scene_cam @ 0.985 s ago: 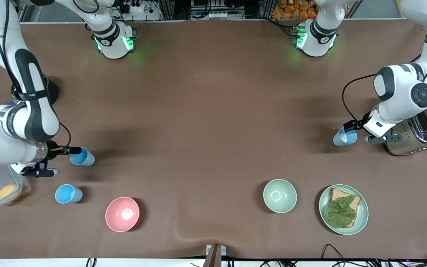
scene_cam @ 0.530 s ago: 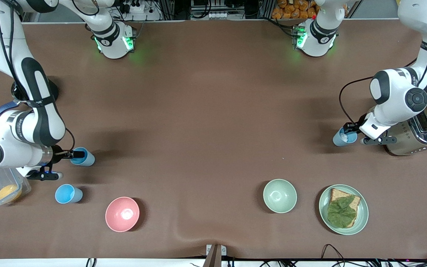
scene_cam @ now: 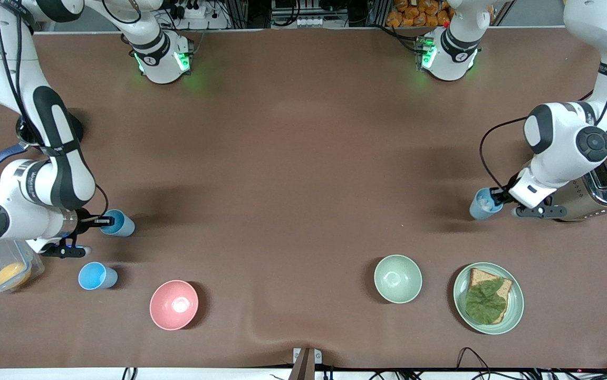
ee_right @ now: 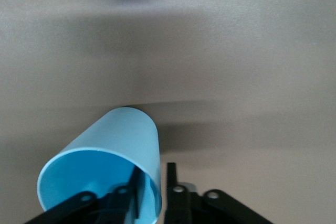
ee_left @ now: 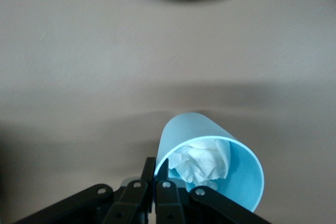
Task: Stack blue cups with both arms
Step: 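Close both grippers on their blue cups and lift them, then carry the blue cup with the left gripper toward the right gripper's cup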
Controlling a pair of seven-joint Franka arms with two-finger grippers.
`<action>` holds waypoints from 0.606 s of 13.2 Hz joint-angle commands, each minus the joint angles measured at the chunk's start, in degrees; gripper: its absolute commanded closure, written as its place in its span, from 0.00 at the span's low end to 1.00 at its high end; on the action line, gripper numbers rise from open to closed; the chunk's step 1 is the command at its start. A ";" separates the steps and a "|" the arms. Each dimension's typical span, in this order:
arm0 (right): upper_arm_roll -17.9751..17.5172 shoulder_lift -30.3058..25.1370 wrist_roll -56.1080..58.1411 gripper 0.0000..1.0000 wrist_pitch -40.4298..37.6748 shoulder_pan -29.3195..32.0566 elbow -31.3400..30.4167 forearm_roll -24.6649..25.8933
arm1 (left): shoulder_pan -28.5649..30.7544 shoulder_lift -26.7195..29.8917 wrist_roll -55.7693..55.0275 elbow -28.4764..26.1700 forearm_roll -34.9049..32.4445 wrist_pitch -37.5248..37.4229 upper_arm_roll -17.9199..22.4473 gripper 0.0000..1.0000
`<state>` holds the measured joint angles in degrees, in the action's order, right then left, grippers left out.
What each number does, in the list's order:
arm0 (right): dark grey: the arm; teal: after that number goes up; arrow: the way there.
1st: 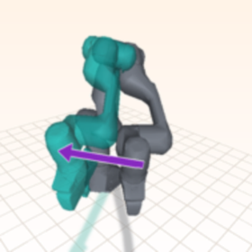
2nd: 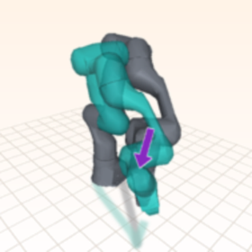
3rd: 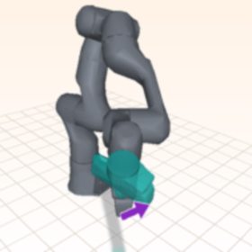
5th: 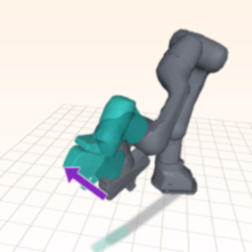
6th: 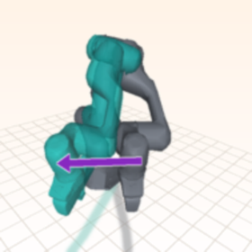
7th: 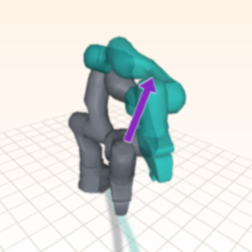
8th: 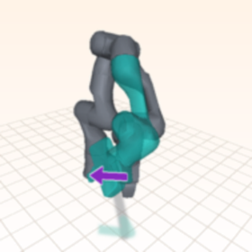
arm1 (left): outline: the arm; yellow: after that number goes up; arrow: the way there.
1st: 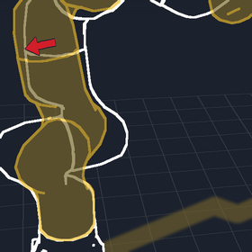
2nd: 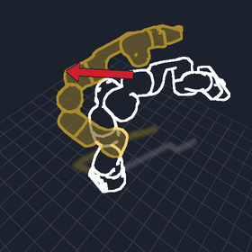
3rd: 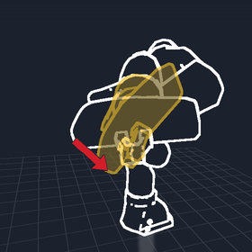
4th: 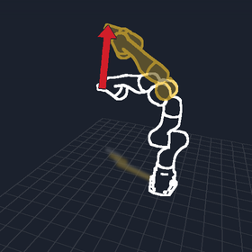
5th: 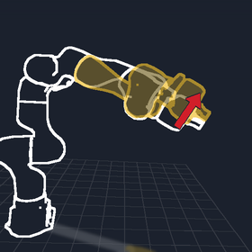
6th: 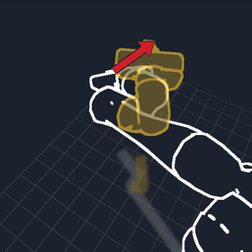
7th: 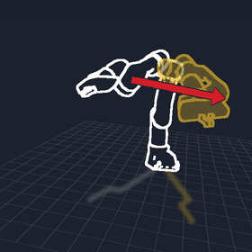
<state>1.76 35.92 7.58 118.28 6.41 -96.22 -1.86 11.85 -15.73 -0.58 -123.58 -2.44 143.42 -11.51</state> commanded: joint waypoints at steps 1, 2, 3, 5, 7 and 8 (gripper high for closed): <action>-0.44 0.56 1.92 1.00 -0.25 0.53 0.94 0.19 | -1.82 -0.53 -7.82 3.69 1.03 -0.51 -5.43 1.00; -0.44 0.47 1.92 1.00 -0.42 0.44 0.94 0.19 | -4.18 -0.62 -12.20 4.66 1.03 -0.51 -6.23 1.00; -0.44 0.38 1.83 1.00 -0.60 0.35 0.94 0.10 | -8.21 -1.14 -17.03 5.80 1.03 -0.51 -6.24 1.00; -0.44 -0.23 1.65 1.00 -1.12 0.09 1.03 0.10 | -16.47 -2.90 -26.61 7.73 0.94 -0.51 -6.24 1.00; -0.53 -0.76 1.65 1.00 -2.18 -0.09 1.29 0.10 | -22.29 -5.18 -36.11 10.98 0.94 -0.51 -6.15 1.00; -0.53 -0.93 1.65 1.00 -2.35 -0.09 1.30 0.10 | -24.84 -6.24 -39.81 12.47 0.94 -0.51 -6.24 1.00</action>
<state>1.55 35.90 8.66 117.33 6.18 -95.30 -1.88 -9.83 -18.86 -35.59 -115.37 -2.43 143.40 -18.31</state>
